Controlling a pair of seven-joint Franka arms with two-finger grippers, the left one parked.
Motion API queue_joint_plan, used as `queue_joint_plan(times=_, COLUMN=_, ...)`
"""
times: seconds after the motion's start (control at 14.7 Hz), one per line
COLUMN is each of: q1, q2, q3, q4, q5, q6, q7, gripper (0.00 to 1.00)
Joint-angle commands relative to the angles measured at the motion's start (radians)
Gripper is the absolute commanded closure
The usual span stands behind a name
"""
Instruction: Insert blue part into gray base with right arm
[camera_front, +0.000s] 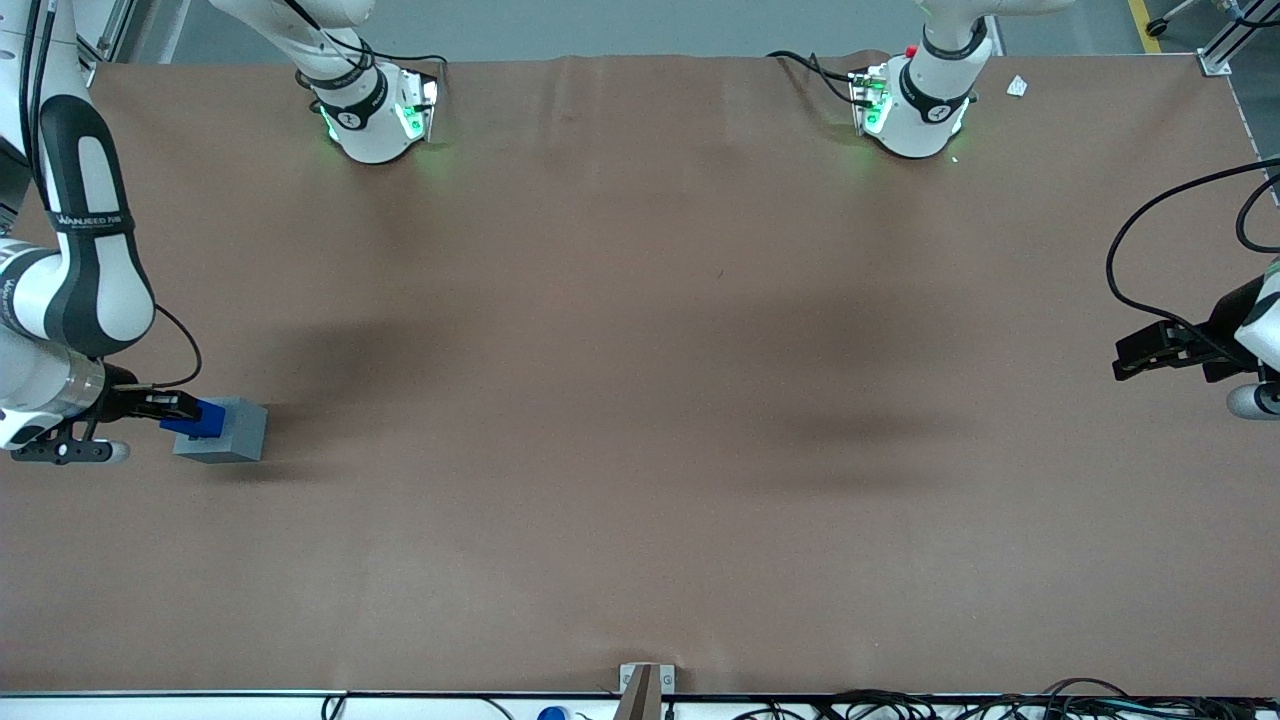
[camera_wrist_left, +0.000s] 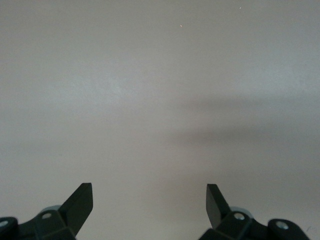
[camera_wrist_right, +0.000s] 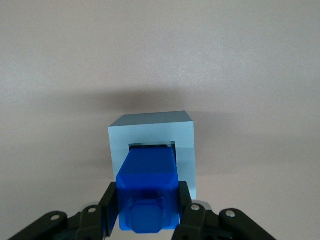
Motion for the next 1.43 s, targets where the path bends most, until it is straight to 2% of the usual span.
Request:
queue_joint_plan(times=0.0, q1=-0.022, q2=0.006, q3=0.013, q4=-0.007, q5=0.007, q6=0.009, q7=0.01, gripper=0.98)
queue_joint_plan(times=1.36, q1=-0.01, q2=0.031, q3=0.014, q4=0.015, q5=-0.004, q6=-0.017, q7=0.013, gripper=0.98)
